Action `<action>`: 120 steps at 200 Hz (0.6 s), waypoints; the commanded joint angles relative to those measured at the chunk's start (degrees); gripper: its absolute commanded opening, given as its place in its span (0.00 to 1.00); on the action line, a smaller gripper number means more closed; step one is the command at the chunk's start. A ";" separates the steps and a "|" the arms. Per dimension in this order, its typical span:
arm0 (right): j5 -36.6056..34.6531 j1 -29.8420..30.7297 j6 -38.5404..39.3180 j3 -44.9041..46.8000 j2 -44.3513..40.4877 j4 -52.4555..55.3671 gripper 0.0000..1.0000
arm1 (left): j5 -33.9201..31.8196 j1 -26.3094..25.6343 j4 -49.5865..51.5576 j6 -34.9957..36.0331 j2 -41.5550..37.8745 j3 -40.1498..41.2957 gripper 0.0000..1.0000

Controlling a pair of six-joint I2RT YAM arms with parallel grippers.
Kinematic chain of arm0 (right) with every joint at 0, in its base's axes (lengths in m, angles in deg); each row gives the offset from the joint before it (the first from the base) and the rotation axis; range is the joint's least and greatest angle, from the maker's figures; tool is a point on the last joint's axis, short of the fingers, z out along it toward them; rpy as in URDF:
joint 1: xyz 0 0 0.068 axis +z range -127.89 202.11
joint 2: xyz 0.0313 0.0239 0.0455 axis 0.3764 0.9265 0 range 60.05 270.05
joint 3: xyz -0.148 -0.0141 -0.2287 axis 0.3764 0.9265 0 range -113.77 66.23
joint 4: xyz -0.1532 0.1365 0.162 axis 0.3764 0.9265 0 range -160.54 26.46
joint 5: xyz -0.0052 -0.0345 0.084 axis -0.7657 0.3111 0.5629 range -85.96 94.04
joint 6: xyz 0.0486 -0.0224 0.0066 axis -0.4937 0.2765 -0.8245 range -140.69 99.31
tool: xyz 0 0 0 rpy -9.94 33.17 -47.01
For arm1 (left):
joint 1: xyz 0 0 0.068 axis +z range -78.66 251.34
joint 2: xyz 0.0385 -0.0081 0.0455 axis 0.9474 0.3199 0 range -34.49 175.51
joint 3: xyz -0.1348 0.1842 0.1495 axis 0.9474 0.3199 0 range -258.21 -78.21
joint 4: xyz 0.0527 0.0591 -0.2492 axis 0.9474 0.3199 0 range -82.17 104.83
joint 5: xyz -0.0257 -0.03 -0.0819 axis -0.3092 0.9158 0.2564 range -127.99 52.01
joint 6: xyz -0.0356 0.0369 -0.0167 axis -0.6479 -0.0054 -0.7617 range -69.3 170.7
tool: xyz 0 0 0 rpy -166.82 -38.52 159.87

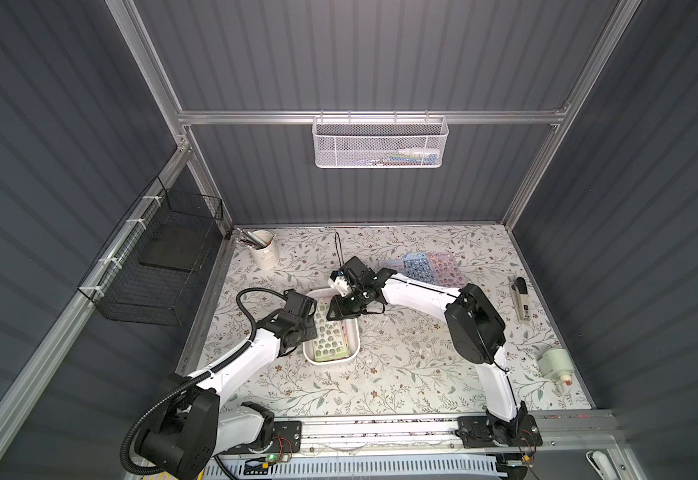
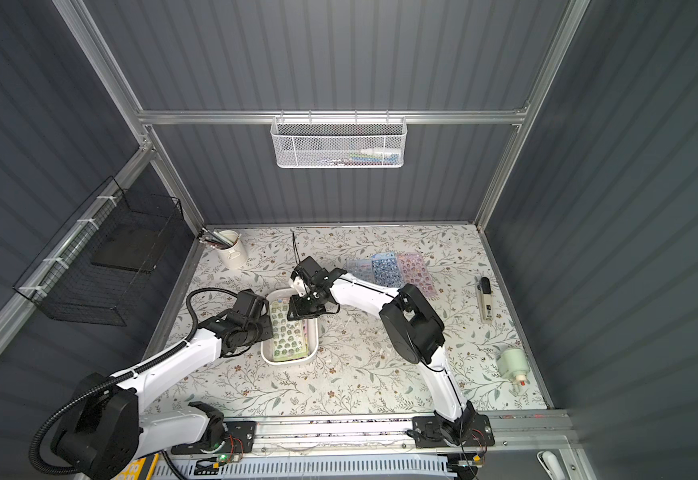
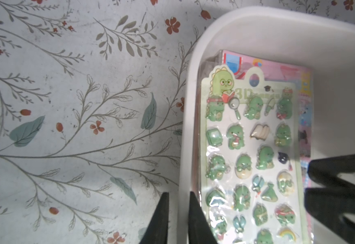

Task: Take the stickers out of the storage box
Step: Pick up the sticker from the storage box.

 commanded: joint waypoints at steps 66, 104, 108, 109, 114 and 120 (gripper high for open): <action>-9.72 0.57 3.18 -7.91 5.88 8.44 0.42 | -0.08 0.11 -0.09 -0.63 0.76 0.41 0.19; -13.04 0.92 4.18 -9.98 8.13 10.69 0.44 | -0.14 0.07 0.06 -0.44 0.89 0.06 0.19; -13.15 0.92 4.28 -10.07 8.40 10.84 0.44 | -0.16 0.08 0.11 -0.29 0.93 -0.03 0.19; -13.15 0.92 4.28 -10.12 8.42 10.84 0.44 | -0.16 0.10 0.12 -0.33 0.93 -0.12 0.19; -13.00 0.92 4.36 -10.32 8.64 11.00 0.45 | -0.13 0.04 0.12 -0.34 1.09 -0.12 0.19; -12.78 0.92 4.44 -10.47 8.79 11.02 0.45 | -0.16 0.09 0.06 -0.20 1.18 -0.23 0.19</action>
